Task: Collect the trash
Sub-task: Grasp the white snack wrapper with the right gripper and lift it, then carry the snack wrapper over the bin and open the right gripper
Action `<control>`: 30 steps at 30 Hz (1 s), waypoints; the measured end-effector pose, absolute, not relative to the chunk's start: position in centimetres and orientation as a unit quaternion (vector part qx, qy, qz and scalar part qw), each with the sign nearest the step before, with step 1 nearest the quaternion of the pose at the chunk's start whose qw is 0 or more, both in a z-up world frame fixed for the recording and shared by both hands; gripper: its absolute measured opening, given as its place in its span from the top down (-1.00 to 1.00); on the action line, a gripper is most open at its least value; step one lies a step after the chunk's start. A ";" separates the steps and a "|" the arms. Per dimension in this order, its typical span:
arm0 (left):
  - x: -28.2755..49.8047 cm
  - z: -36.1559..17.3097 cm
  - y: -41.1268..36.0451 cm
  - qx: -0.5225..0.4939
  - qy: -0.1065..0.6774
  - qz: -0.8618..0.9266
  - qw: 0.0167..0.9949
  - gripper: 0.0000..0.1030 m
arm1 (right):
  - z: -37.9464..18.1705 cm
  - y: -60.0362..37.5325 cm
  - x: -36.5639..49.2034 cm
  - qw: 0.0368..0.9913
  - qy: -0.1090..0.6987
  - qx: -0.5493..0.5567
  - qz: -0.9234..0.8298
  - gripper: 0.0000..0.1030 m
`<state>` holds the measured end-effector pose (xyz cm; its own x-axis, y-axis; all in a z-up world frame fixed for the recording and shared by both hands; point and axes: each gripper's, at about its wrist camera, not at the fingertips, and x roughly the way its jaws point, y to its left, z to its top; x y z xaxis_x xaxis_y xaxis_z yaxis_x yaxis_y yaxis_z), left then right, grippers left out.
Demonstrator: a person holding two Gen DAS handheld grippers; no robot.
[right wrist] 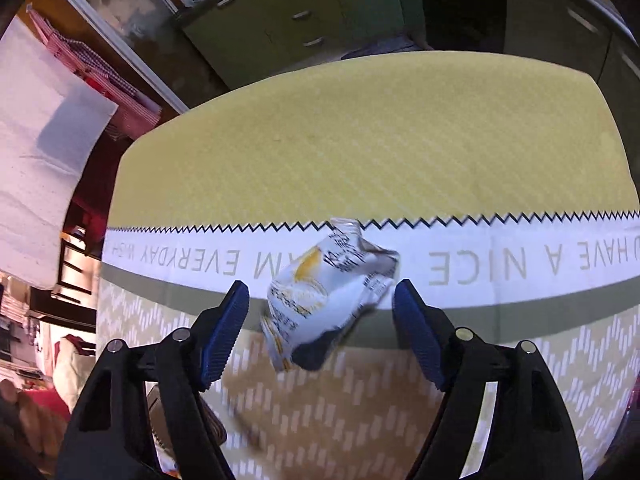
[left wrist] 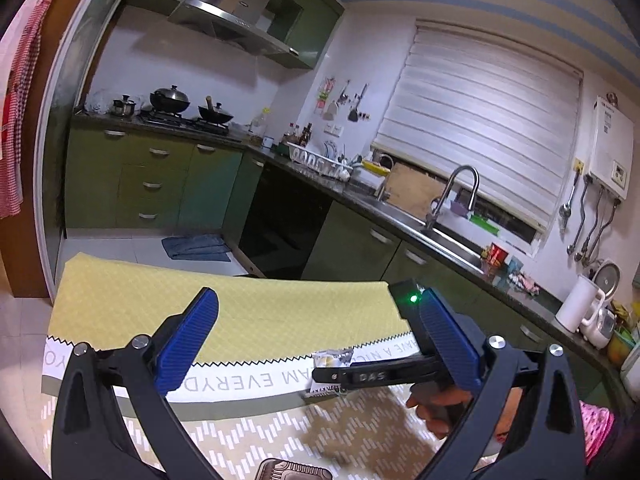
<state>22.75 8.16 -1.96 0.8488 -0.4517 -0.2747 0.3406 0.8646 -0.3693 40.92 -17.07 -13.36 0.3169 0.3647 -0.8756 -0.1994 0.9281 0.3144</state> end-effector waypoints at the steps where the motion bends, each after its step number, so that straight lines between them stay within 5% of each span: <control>1: 22.7 -1.9 8.2 -0.157 0.178 -0.207 0.949 -0.86 | -13.6 -16.7 41.0 0.808 0.558 0.072 0.173 -0.35; 12: 22.6 -2.0 8.2 -0.163 0.180 -0.209 0.947 -0.86 | -13.0 -18.0 40.5 0.814 0.546 0.087 0.178 0.01; 30: 23.3 -2.9 7.1 -0.153 0.200 -0.219 0.943 -0.86 | -4.8 -35.0 28.5 0.867 0.460 0.113 0.154 0.02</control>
